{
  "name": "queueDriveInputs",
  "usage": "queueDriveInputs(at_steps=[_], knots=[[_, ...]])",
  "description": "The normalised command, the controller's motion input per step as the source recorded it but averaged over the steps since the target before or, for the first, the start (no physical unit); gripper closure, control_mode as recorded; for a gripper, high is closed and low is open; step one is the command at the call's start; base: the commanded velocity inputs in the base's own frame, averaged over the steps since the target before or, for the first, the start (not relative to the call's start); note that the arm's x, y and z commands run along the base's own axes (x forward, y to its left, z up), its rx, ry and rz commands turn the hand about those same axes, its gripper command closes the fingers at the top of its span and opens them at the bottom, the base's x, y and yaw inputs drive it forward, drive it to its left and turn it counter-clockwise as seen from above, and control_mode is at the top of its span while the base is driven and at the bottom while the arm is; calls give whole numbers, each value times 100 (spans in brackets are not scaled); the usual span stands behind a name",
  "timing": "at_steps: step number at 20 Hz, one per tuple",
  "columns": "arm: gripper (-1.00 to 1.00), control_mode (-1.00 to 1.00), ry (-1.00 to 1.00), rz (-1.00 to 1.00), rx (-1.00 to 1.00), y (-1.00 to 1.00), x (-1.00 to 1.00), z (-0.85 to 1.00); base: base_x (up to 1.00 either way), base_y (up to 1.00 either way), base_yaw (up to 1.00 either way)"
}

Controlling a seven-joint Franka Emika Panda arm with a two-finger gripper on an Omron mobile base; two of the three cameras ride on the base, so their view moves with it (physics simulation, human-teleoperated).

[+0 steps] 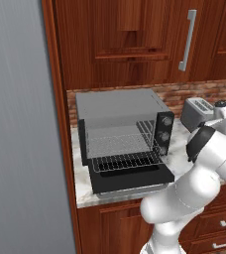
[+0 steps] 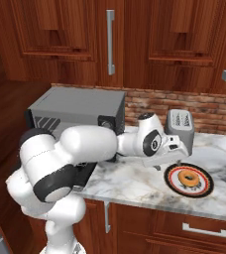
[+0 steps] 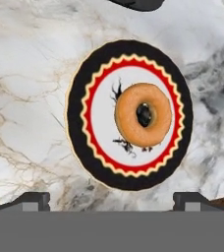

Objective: Pick up the bagel from the plate, place it on the toaster oven rack, close the door, and set the timer.

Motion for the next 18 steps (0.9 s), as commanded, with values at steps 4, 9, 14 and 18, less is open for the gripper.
queueDriveInputs(at_steps=[4, 9, 14, 18], knots=[[-100, -100, 0, 6, 0, -8, 7, -31, 0, 0, 0], [-100, -100, 0, 7, 0, -9, 17, -31, 0, 0, 0], [-100, -100, 0, 4, 0, -29, 7, -9, 0, 0, 0], [-100, -100, 0, 0, 0, -21, 4, -6, 0, 0, 0]])
